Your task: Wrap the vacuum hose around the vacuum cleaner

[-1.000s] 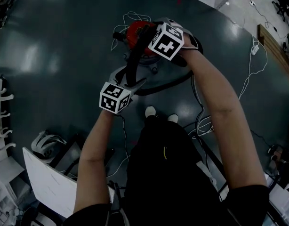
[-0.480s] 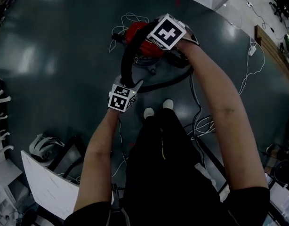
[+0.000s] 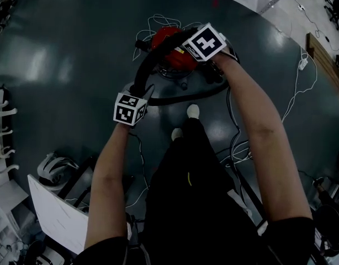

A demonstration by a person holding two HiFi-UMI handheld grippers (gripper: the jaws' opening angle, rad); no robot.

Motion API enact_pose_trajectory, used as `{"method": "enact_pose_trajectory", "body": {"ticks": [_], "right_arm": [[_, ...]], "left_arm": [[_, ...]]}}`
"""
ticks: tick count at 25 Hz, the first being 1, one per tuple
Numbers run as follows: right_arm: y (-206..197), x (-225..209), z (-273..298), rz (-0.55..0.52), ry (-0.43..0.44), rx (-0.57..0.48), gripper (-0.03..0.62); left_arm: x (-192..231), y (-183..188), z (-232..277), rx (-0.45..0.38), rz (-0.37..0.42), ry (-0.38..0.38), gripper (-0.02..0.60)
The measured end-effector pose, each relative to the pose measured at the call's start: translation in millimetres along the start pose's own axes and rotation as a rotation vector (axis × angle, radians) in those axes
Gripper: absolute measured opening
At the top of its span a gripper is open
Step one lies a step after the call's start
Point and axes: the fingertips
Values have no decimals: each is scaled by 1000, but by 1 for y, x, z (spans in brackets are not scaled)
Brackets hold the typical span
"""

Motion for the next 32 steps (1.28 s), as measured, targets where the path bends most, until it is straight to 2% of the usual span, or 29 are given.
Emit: {"method": "enact_pose_trajectory", "body": {"ticks": [10,21,27,32], "right_arm": [[-22,-41,50,143,67,67,302],[-58,-90,93,234,158,157,298],[-77,-97,109,297,190,192,296],[-83,-101,131,345,199,205,296]], "left_arm": [[70,41,33,78,8,87,138],[109,84,96,170,36,141,140],[131,100,124,196,84,157,141],[151,102,150,237,123,127,141]]}}
Point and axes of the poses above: the fingertips, and each gripper's own axes: z forward along the fingers, x to its left, y out of its top, and after that the axes turned 3 degrees about y, right-handed
